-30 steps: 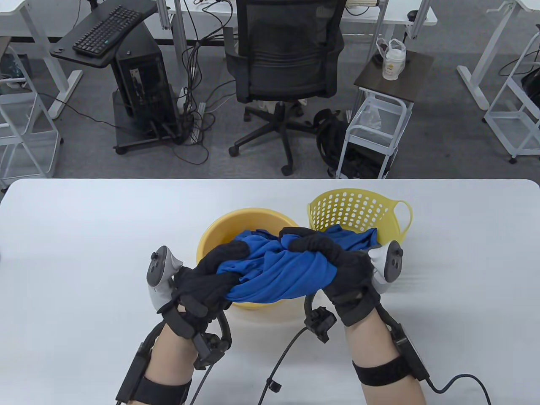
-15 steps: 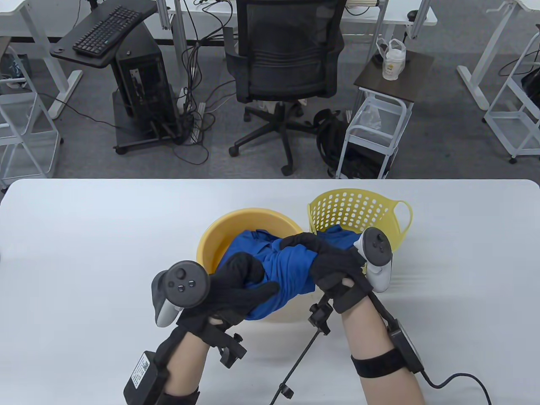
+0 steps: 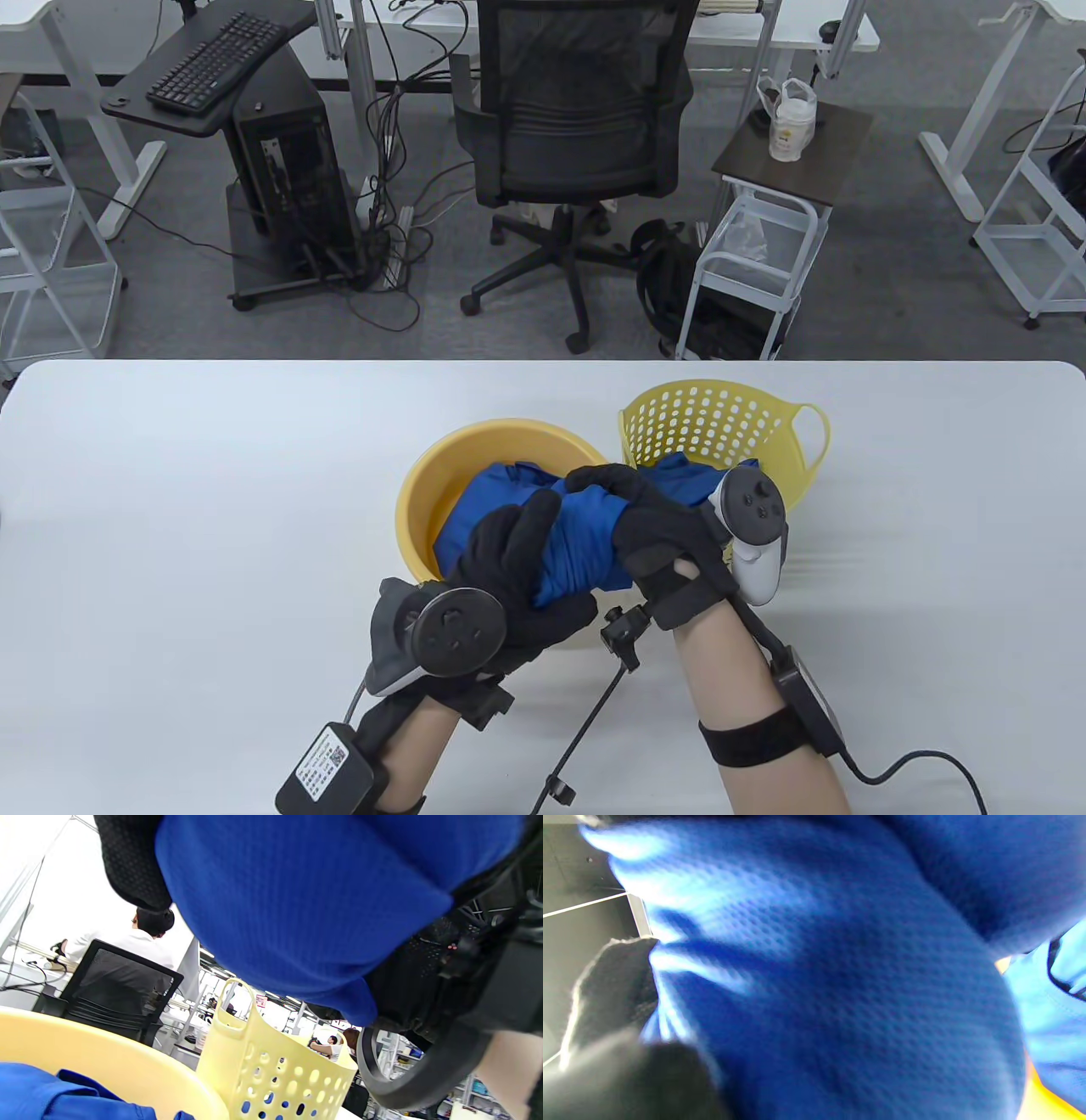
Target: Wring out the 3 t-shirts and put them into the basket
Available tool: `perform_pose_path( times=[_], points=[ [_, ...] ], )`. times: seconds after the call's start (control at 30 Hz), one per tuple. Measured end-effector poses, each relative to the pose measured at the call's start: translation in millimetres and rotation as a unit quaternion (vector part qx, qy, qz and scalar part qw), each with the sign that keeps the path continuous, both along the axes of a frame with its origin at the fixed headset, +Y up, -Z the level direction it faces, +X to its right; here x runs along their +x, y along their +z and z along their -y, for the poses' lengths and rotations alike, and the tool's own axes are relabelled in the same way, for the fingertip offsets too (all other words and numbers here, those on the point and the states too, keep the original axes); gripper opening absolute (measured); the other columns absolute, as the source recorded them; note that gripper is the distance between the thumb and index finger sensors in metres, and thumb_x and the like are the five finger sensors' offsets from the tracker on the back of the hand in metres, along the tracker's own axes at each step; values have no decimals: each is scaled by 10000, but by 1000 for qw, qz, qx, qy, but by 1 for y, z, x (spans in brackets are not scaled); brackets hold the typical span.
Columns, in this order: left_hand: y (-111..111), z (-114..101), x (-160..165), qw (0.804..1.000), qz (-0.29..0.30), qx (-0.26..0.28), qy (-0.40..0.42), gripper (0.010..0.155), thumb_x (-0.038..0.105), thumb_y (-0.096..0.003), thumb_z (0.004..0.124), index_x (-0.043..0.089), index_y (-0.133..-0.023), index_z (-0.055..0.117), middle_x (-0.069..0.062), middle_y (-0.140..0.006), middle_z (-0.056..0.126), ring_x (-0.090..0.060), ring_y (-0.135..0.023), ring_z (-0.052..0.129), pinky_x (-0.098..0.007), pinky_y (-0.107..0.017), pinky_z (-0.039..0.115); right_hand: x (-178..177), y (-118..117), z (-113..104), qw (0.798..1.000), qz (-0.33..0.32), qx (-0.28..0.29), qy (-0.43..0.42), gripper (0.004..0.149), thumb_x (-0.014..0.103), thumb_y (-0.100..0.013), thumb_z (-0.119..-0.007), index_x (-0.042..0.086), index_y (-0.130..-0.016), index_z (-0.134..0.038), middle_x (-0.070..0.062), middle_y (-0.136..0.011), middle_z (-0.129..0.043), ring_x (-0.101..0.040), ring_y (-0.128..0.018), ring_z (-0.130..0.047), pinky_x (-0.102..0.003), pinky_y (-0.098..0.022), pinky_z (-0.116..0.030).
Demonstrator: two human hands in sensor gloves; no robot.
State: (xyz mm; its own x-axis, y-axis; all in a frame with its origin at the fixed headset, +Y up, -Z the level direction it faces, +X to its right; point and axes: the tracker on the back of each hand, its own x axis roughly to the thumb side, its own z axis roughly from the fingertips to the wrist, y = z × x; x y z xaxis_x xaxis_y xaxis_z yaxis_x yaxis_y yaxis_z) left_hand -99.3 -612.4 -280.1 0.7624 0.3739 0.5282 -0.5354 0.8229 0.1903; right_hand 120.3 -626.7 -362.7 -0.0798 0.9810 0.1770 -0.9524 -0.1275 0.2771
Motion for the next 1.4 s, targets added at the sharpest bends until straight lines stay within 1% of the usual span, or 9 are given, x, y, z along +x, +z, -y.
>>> perform_pose_path(
  times=[0.07, 0.27, 0.43, 0.57, 0.7, 0.83, 0.93, 1.13, 1.4],
  points=[
    [-1, 0, 2, 1000, 8, -5, -15, 1098, 723, -424, 923, 393, -1140, 160, -229, -1246, 301, -442, -983, 756, -549, -617, 835, -2, 3, -1, 1000, 12, -5, 16, 437, 288, -545, -917, 89, -908, -777, -372, -867, -792, -511, -453, -936, -455, -240, -876],
    [-10, 2, 0, 994, -13, -72, -79, 992, 727, -425, 917, 515, -1117, 239, -171, -1243, 513, -413, -910, 867, -522, -564, 886, -11, 7, 2, 997, 37, -20, 62, 444, 268, -558, -900, 64, -926, -756, -393, -867, -769, -527, -463, -930, -469, -248, -877],
    [-33, 19, -32, 983, 30, -155, 92, 798, 593, -524, 913, 516, -1121, 388, -128, -1186, 655, -401, -827, 911, -529, -511, 894, -20, 8, 5, 999, 3, -16, 38, 560, 294, -612, -816, 16, -1057, -623, -441, -976, -659, -583, -531, -906, -488, -303, -872],
    [-48, 34, -62, 938, 46, -218, 265, 755, 581, -559, 880, 494, -1131, 395, -139, -1185, 639, -396, -827, 901, -520, -515, 892, -22, 11, -3, 989, -94, 19, -109, 721, 328, -634, -818, 36, -1171, -437, -514, -1105, -335, -779, -728, -694, -632, -479, -756],
    [-51, 40, -75, 855, 105, -281, 424, 740, 575, -583, 862, 470, -1143, 390, -156, -1192, 603, -404, -842, 874, -525, -528, 875, -32, 23, -19, 975, -93, 196, -43, 617, 211, -608, -821, 167, -1152, -532, -377, -1179, -336, -741, -768, -713, -627, -509, -749],
    [-51, 42, -90, 781, 141, -300, 529, 747, 608, -612, 811, 440, -1159, 332, -155, -1203, 557, -380, -866, 860, -494, -552, 882, -52, 47, -32, 918, -87, 353, 158, 636, 165, -579, -848, 208, -1138, -549, -165, -1228, -342, -686, -945, -616, -781, -580, -609],
    [-51, 44, -91, 742, 190, -338, 547, 744, 611, -623, 805, 421, -1170, 337, -157, -1208, 556, -387, -865, 859, -494, -551, 881, -65, 57, -30, 846, -35, 425, 320, 838, 237, -566, -895, 307, -1125, -274, -72, -1222, -187, -589, -1088, -378, -818, -654, -444],
    [-50, 50, -70, 719, 224, -401, 521, 689, 640, -643, 773, 425, -1170, 387, -87, -1239, 535, -379, -858, 874, -466, -548, 896, -66, 56, -15, 696, 131, 531, 466, 1116, 458, -473, -946, 301, -1019, 15, -90, -1182, -52, -529, -1079, -214, -759, -715, -323],
    [-54, 60, -53, 754, 228, -484, 381, 648, 632, -646, 788, 397, -1170, 487, -39, -1276, 487, -404, -792, 909, -456, -483, 914, -55, 46, -7, 686, 122, 557, 452, 1169, 499, -389, -992, 311, -1025, -29, -117, -1194, -156, -494, -1083, -195, -727, -719, -312]
  ],
)
